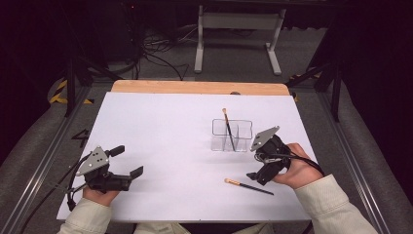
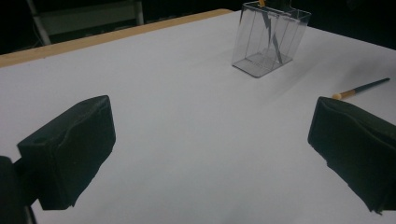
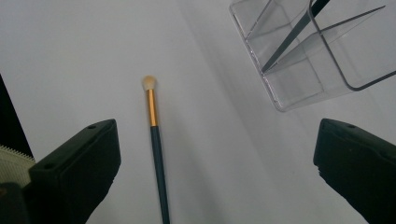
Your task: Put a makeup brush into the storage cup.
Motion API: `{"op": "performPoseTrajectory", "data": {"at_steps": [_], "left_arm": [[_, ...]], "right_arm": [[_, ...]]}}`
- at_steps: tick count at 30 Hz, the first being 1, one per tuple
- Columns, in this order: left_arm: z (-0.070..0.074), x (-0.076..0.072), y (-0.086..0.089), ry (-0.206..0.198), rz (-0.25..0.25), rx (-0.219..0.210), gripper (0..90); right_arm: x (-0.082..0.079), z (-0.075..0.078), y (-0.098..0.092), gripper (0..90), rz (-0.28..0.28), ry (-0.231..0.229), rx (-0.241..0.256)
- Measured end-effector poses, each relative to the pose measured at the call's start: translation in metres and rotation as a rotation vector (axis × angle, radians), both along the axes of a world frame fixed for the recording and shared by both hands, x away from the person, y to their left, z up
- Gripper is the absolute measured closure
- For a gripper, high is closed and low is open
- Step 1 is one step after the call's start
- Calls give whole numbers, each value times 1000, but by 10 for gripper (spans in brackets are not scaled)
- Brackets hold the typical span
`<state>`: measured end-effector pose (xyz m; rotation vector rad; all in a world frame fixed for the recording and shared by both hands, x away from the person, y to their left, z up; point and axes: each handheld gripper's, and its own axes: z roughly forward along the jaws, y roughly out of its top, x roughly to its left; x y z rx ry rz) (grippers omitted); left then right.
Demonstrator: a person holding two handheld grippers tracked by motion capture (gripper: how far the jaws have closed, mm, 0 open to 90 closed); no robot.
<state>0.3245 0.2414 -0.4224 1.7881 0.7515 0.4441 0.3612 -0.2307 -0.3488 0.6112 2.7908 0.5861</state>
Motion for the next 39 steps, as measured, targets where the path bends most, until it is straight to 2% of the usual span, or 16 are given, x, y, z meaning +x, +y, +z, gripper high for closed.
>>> {"op": "performPoseTrajectory", "data": {"at_steps": [7, 9, 14, 18, 22, 24, 33, 39], "left_arm": [[0, 0, 0, 0, 1, 0, 15], [0, 0, 0, 2, 2, -1, 15], [1, -1, 1, 5, 0, 1, 14], [1, -1, 1, 5, -2, -2, 14], [1, -1, 1, 6, -3, -3, 14], [1, -1, 1, 3, -4, 0, 13], [1, 0, 1, 7, -3, -2, 13], [1, 0, 1, 6, -4, -2, 13]], "right_arm": [[-3, -9, 4, 2, 28, -6, -55], [-4, -13, 6, 2, 32, 7, -77], [-2, -19, 7, 9, 23, 45, -69], [-2, -22, 7, 22, 20, 57, -69], [-4, -28, 9, 20, 42, 70, -96], [-5, -35, 13, 7, 43, 74, -134], [-5, -41, 14, 38, 43, 98, -139], [-6, -46, 16, 73, 54, 111, -171]]}}
